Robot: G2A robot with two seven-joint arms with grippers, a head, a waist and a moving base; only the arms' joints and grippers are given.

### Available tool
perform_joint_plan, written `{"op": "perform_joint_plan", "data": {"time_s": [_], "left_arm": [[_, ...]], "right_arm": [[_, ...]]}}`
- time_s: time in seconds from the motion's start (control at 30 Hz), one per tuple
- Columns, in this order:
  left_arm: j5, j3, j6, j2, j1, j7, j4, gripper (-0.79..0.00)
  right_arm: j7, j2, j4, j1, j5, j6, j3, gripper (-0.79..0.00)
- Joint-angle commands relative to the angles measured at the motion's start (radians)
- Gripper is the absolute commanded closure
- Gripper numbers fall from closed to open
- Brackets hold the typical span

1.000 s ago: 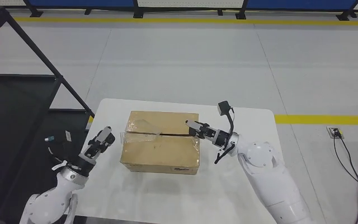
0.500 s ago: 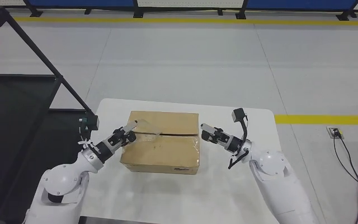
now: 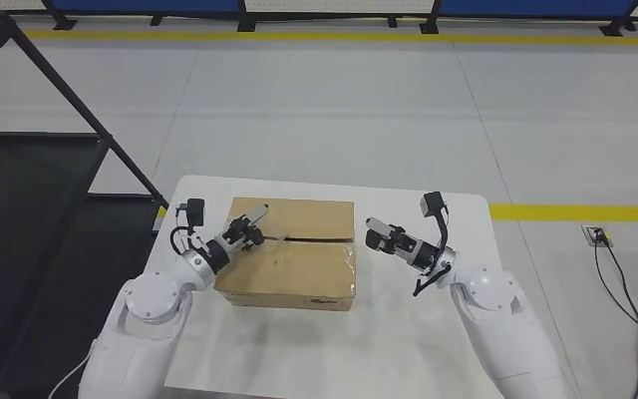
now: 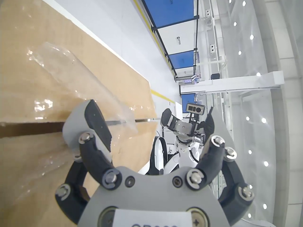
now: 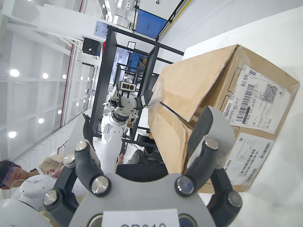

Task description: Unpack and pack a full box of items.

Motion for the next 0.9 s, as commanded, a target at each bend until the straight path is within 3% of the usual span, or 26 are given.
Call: {"op": "perform_joint_plan", "data": {"time_s": [0.0,0.37,0.87], "left_arm": [[-0.002,0.017,-0.002,-0.003,-0.013,0.014,0.017,-0.785],[-0.017,0.104,-0.054,-0.024,-0.065,0.09,0.042,-0.785],[0.016,0.246,-0.06,-0.053,-0.124,0.103,0.052,-0.785]], "right_arm": [[-0.001,0.001,-0.001,-0.003,0.002,-0.001,0.001,-0.785],[-0.01,0.01,-0.015,-0.025,0.005,0.001,0.004,-0.785],[-0.048,0.025,-0.073,-0.088,0.03,-0.022,0.046,-0.785]]}}
